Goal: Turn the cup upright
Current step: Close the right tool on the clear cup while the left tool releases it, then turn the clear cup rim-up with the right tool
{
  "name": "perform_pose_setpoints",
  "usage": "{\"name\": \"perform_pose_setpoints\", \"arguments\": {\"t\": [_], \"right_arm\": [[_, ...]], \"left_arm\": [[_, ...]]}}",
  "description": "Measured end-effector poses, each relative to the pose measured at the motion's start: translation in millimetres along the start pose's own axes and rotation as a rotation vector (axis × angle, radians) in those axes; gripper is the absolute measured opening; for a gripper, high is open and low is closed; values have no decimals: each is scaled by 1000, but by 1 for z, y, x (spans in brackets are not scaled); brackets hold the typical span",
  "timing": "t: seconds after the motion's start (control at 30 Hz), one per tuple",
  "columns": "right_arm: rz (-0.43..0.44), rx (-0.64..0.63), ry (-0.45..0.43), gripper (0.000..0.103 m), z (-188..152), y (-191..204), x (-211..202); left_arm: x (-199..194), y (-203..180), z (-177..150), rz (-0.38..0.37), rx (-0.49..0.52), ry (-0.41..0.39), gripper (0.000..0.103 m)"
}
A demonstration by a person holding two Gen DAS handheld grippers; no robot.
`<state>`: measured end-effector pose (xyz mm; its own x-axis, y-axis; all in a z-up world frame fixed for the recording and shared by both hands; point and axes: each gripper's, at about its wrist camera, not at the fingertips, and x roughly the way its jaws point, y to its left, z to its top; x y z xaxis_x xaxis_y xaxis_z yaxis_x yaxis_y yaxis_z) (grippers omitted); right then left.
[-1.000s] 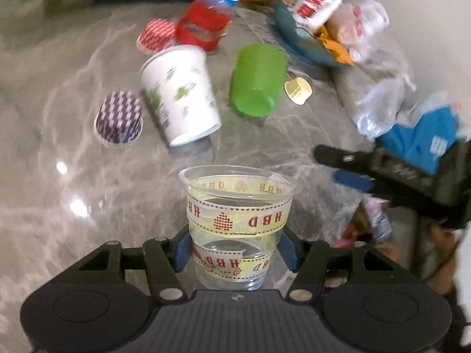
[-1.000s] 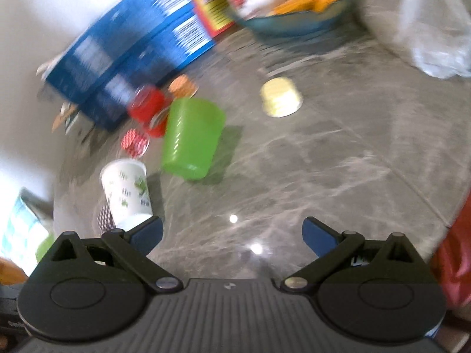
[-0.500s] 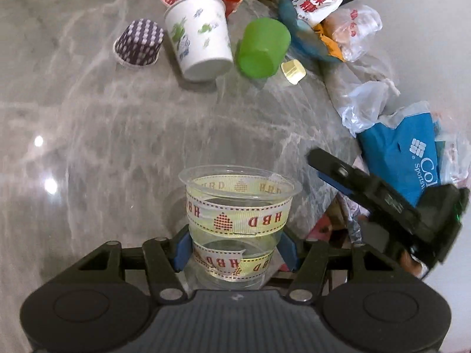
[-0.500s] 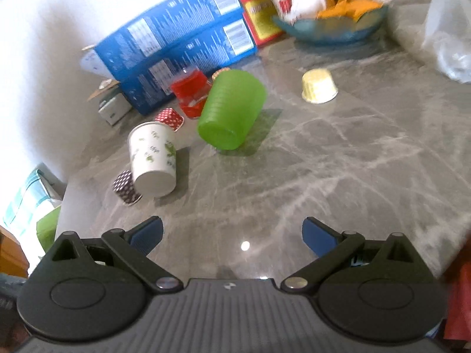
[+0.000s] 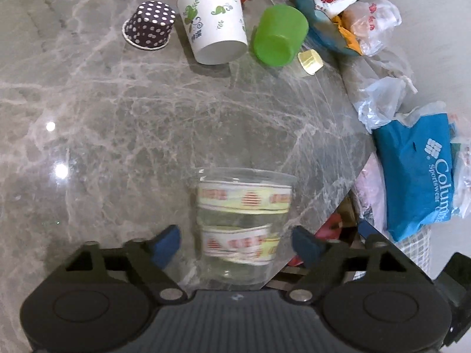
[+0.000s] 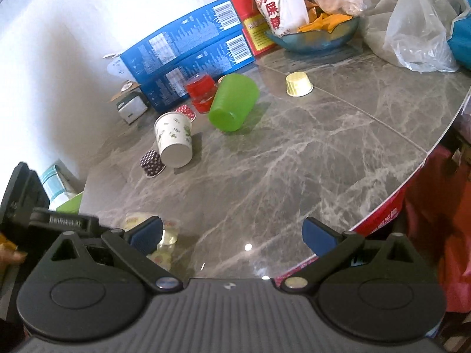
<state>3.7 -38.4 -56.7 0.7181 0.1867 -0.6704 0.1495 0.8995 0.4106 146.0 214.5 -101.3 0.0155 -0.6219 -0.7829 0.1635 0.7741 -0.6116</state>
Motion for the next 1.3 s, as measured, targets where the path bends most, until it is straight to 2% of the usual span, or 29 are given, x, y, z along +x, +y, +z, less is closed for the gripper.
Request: {"name": "perform_pose_setpoints", "arguments": {"t": [0.07, 0.2, 0.33, 0.43, 0.6, 0.7, 0.9, 0.97, 1.07, 1.13, 1.2, 1.3], "right_arm": [[7, -4, 10, 102, -1, 2, 2], [24, -18, 72, 102, -7, 7, 20], [82, 36, 151, 102, -13, 9, 53], [130, 77, 172, 102, -14, 18, 67], [115, 36, 214, 102, -9, 48, 90], [69, 2, 222, 100, -5, 63, 97], [32, -55, 280, 96, 9, 89, 118], [20, -81, 291, 93, 13, 99, 123], [6, -101, 309, 83, 12, 109, 131], [-13, -121, 316, 68, 13, 115, 136], [-14, -138, 316, 66, 12, 121, 137], [-6, -150, 268, 64, 11, 125, 130]], "left_arm": [[-1, 0, -1, 13, 3, -8, 91], [-6, 1, -5, -11, 4, -17, 91], [-34, 4, -20, -59, 28, -101, 91], [-56, 16, -30, -92, 7, -175, 91], [-88, 47, -49, -95, -24, -272, 91], [-103, 65, -62, -107, -35, -320, 91], [-121, 95, -82, -155, -50, -363, 91], [-123, 100, -88, -171, -48, -368, 91], [-128, 107, -95, -190, -48, -383, 91], [-128, 112, -98, -196, -52, -383, 91], [-128, 114, -100, -200, -52, -389, 91], [-128, 113, -103, -202, -31, -390, 91]]}}
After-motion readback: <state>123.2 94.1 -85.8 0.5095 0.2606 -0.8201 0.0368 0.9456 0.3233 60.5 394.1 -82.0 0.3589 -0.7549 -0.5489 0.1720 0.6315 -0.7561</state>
